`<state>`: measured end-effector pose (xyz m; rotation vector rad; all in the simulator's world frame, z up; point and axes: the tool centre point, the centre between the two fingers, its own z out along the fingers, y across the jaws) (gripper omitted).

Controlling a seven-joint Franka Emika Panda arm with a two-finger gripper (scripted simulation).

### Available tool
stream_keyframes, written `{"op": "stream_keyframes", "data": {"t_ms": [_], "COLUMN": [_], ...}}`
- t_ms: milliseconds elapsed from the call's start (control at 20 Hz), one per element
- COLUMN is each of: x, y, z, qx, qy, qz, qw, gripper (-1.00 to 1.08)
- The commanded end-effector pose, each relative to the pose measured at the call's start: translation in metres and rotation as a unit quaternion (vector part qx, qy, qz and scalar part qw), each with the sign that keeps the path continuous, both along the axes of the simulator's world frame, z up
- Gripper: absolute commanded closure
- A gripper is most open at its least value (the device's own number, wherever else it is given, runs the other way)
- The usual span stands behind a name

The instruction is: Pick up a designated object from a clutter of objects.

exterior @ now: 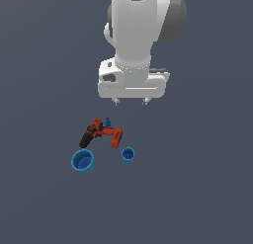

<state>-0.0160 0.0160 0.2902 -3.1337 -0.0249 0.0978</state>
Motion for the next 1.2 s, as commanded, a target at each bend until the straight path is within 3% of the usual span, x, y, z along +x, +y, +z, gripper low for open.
{"op": "stream_keyframes", "data": {"t_ms": [0, 650, 1150], "x": [0.000, 0.003, 0.031], "y": [0.000, -0.005, -0.021], "z": [0.000, -0.003, -0.012], "qx": [0.000, -0.007, -0.004], "qy": [0.000, 0.006, 0.023], "qz": [0.000, 0.006, -0.036], "qw": [1.0000, 0.9999, 0.9991], "gripper": [-0.20, -0.20, -0.20]}}
